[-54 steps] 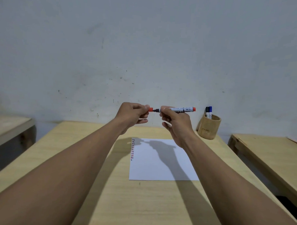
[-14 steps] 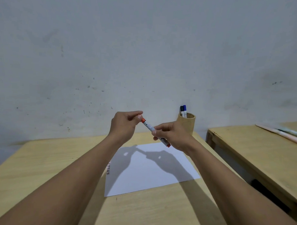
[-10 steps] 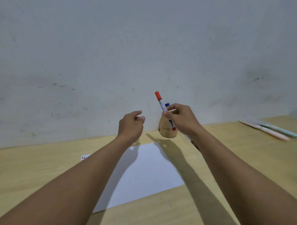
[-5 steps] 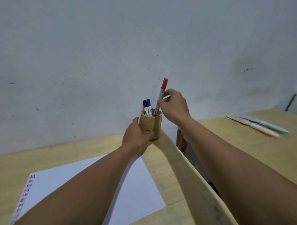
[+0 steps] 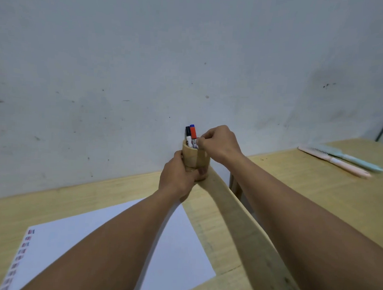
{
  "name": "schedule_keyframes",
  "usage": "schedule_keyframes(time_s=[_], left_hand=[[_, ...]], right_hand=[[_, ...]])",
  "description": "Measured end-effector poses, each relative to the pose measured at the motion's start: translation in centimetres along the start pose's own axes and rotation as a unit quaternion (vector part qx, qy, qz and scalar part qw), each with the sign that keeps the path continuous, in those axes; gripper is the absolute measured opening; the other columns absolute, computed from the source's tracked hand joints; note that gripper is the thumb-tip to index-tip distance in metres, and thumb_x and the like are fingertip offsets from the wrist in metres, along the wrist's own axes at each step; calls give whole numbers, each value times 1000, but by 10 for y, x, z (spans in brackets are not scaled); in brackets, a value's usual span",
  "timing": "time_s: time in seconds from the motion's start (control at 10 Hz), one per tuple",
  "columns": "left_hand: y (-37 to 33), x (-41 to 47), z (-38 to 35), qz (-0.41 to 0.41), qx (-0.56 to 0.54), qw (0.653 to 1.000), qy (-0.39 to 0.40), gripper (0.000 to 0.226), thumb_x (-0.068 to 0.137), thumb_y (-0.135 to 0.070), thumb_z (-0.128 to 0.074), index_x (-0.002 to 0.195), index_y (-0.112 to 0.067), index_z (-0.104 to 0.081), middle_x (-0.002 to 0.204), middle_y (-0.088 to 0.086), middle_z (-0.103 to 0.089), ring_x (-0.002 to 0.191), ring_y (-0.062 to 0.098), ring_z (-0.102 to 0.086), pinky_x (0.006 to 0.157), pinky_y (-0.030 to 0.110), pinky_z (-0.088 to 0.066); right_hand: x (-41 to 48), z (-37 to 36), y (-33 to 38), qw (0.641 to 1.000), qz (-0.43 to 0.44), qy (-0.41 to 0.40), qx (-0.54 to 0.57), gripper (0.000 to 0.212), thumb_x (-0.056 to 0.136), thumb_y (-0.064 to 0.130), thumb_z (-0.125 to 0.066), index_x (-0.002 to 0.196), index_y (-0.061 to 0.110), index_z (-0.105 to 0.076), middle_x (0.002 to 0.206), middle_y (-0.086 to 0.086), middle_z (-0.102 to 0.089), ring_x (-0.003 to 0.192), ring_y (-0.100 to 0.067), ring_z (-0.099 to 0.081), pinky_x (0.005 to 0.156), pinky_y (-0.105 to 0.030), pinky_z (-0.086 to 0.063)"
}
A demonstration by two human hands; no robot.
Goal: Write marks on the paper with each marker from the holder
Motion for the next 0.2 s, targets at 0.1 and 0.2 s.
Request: schedule_keyframes(time_s=[0.1,0.2], left_hand=[[-1,-5,7,6,-4,1000,3,81,69,-49,-83,136,-21,-49,126,0,-67,108,21,-65,87,38,-55],[1,-18,21,38,-4,999,-1,95,72,-43,-84,150,-18,-36,143,8,-56,128,26,-56,98,35,-48]], right_hand=[[-11,14,10,1000,13,-11,16,25,94,18,-67,114,6,-75,110,-7,-73,87,-16,-64,66,-25,-47],[-28,41,20,992,16,-47,113,20,94,23,-68,111,16,-75,98,-1,-72,80,-11,-65,62,-20,-46]])
Point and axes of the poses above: each hand's wrist, its own x-axis towards the middle knuckle, its own z-axis out of the back of the hand, y = z × x, the point moved 7 cm from there along x, towards the middle knuckle
